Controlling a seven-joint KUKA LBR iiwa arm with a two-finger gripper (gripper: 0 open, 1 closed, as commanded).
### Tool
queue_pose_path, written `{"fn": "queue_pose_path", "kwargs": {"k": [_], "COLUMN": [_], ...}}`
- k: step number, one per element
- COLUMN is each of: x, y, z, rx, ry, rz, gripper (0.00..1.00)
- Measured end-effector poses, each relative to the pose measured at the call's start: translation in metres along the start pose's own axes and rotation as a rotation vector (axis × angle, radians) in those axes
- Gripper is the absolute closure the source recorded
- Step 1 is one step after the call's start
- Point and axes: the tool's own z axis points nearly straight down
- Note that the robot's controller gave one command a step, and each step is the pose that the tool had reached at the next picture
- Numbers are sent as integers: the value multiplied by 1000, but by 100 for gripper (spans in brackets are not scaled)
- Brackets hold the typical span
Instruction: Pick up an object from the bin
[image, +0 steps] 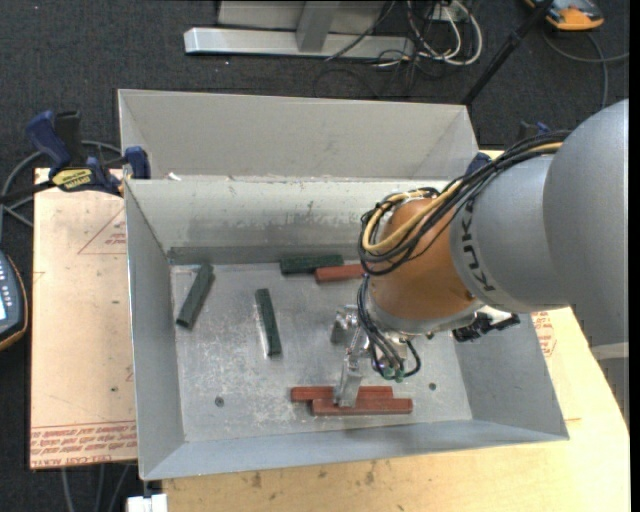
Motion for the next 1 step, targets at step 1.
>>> {"fn": "queue_pose_path", "kwargs": {"k": [1], "x": [38], "y": [-14], "z": [-4], "rx": [-1], "ry": [-4], "rz": [61], "gripper": [0]}}
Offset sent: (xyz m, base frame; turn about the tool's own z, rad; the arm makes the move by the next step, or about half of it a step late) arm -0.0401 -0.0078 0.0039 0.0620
